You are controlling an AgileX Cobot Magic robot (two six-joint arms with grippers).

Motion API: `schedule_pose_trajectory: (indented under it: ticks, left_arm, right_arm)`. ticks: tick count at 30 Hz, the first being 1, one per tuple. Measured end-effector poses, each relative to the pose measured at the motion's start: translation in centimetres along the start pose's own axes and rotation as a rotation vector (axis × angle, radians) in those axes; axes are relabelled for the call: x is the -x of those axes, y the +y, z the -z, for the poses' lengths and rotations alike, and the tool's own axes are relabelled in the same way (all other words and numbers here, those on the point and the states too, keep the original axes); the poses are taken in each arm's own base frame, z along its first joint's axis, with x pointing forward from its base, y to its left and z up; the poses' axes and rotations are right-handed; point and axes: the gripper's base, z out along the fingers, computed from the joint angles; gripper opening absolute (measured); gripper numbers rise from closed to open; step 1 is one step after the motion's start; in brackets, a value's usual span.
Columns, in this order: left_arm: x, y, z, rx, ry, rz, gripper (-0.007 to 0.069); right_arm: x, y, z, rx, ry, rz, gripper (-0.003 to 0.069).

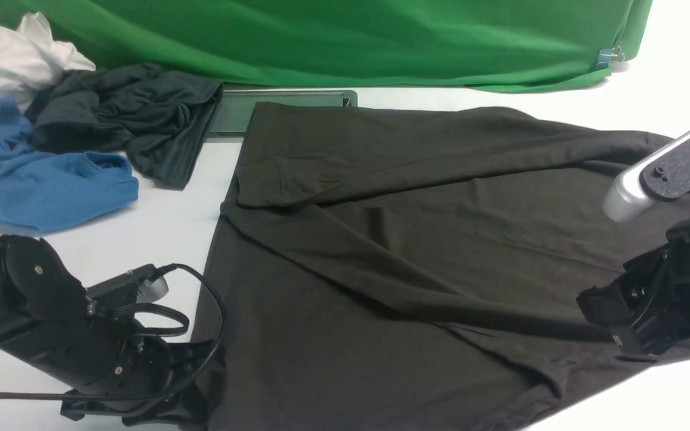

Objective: Fold a long-sleeved shirt on a white desktop.
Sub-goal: 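Grasp the near edge of the shirt at its hem and shoulder corners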

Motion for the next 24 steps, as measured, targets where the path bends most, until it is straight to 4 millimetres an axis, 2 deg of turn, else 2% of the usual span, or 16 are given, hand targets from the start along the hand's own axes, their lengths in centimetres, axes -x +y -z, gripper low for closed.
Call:
schedule_pose_trajectory:
  ticks: [2, 7, 10, 11, 14, 18, 20, 24]
  left_arm:
    - [-0.1, 0.0, 0.1, -0.001, -0.009, -0.001, 0.0029]
    - [-1.4, 0.0, 1.6, -0.002, -0.048, -0.059, 0.0028]
    - [-2.0, -0.3, 3.1, -0.017, -0.102, -0.092, 0.0028]
    - [-2.3, -0.4, 4.2, -0.024, -0.155, -0.101, 0.0027]
    - [-2.7, 0.1, 5.8, -0.016, -0.226, -0.093, 0.0027]
    - [-2.8, 2.2, 8.1, 0.018, -0.345, -0.004, 0.0027]
    - [-2.7, 2.5, 8.4, 0.019, -0.358, 0.021, 0.0027]
    - [-2.6, 2.9, 8.7, -0.003, -0.378, 0.056, 0.0027]
  right_arm:
    - [-0.1, 0.0, 0.0, 0.001, 0.006, 0.008, 0.0485]
    - [-1.4, 0.0, 0.1, 0.009, 0.159, 0.042, 0.0485]
    - [-2.2, -0.1, 0.3, -0.006, 0.248, 0.062, 0.0485]
    - [-2.6, -0.3, 0.4, -0.023, 0.293, 0.079, 0.0485]
    - [-3.0, -0.6, 0.5, -0.048, 0.334, 0.103, 0.0485]
    - [-3.3, -1.4, 0.7, -0.107, 0.393, 0.261, 0.0485]
    - [-3.3, -1.7, 0.8, -0.130, 0.395, 0.306, 0.0485]
    - [-3.0, -3.6, 0.1, -0.318, 0.403, 0.526, 0.0485]
